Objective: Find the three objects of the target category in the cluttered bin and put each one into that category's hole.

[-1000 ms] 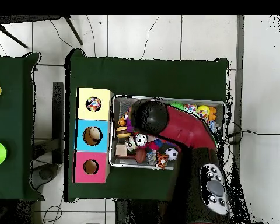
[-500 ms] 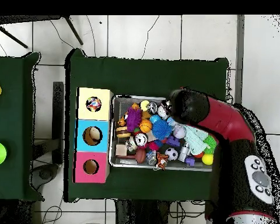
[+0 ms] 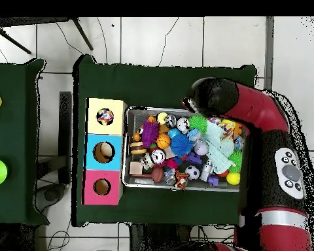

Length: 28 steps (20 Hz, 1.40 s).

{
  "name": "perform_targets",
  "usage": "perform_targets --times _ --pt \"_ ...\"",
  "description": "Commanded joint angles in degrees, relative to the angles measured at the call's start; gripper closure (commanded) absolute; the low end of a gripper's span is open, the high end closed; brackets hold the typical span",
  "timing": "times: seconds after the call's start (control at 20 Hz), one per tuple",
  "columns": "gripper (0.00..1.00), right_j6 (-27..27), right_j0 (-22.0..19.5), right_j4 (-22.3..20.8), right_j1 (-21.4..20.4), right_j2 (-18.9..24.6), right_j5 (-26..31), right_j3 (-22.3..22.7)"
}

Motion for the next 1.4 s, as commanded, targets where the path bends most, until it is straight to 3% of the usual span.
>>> perform_targets --times 0.05,0.15,0.25,0.65,0.85,1.15,1.4 --pt "0.0 -11.9 -2.8 -4.5 3.2 5.9 13.6 -7.0" --pt "0.0 -15.2 -5.2 -6.1 0.9 6.1 14.4 -4.1" --pt "0.0 -14.0 -6.2 -7.3 -0.4 4.6 15.2 -3.4" --pt "0.0 -7.2 -7.3 -14.2 1.8 0.0 19.0 -11.5" --pt "0.0 -4.5 -8.7 -13.6 2.3 1.4 17.4 -12.4" --pt "0.0 2.0 -9.3 -10.5 3.2 3.6 11.7 -8.7" --pt "0.0 5.5 -9.4 -8.5 4.7 4.2 9.9 -8.3"
